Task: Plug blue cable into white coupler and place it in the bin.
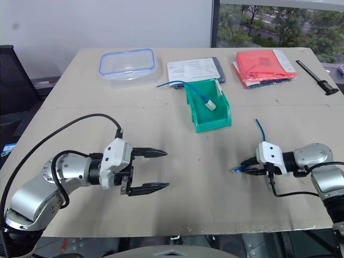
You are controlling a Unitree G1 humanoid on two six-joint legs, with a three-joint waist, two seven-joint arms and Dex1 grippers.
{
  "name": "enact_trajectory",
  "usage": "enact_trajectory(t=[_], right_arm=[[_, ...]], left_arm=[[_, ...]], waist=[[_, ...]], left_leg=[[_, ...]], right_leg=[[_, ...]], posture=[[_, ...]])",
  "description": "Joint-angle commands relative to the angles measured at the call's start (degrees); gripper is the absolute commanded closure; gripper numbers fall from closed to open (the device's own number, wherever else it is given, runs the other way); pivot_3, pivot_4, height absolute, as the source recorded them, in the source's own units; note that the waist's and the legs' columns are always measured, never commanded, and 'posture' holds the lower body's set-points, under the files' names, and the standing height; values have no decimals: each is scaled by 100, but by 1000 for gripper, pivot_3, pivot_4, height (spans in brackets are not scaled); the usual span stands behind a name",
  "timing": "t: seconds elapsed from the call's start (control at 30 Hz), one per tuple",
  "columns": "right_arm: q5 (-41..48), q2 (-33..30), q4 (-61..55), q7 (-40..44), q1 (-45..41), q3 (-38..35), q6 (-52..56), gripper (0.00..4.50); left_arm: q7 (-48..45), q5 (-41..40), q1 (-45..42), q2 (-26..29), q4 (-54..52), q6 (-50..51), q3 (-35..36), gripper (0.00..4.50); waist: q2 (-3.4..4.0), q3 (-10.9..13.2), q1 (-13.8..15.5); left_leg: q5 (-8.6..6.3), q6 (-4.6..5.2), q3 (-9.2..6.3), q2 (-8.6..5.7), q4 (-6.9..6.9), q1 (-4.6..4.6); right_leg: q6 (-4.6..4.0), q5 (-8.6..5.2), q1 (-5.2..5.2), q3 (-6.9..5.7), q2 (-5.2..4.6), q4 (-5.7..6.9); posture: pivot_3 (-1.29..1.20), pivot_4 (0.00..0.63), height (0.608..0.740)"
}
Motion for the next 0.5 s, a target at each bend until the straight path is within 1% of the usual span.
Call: enact_trajectory(t=[0.03, 0.23, 0.3, 0.4, 0.5], right_arm=[[-87, 76, -35, 19, -113, 111, -67, 4437], [-175, 370, 21, -75, -489, 272, 112, 4437], [-211, 640, 108, -166, -798, 387, 271, 4437], [-372, 1008, 267, -333, -1257, 610, 613, 4437], [-486, 1349, 501, -522, -1674, 749, 919, 4437]], left_arm=[[38, -66, -97, -22, -160, 40, 16, 244], [98, -59, -120, -11, -169, 121, 76, 244], [111, -60, -208, 18, -95, 173, 114, 244], [113, -38, -443, 56, 8, 292, 99, 244], [242, 210, -945, 156, 70, 620, -169, 244]], waist=[[0, 0, -3], [-2, 0, -25], [-1, 2, -17], [-2, 4, -14], [-7, 7, 7]], left_leg=[[0, 0, 1, 0, 3, 0], [0, 0, 6, 12, 17, 3], [-1, 0, 5, 18, 25, 3], [-3, 2, 3, 24, 48, 1], [-8, 10, -4, 25, 65, -1]], right_leg=[[0, 0, 0, 0, 0, 2], [0, 0, 0, 1, 10, 12], [-1, 1, 0, 3, 17, 21], [-4, 0, -4, 3, 23, 48], [-6, -1, -3, 3, 22, 66]], posture=[[0, 150, 736], [0, 150, 736], [0, 150, 736], [0, 150, 736], [0, 150, 736]])
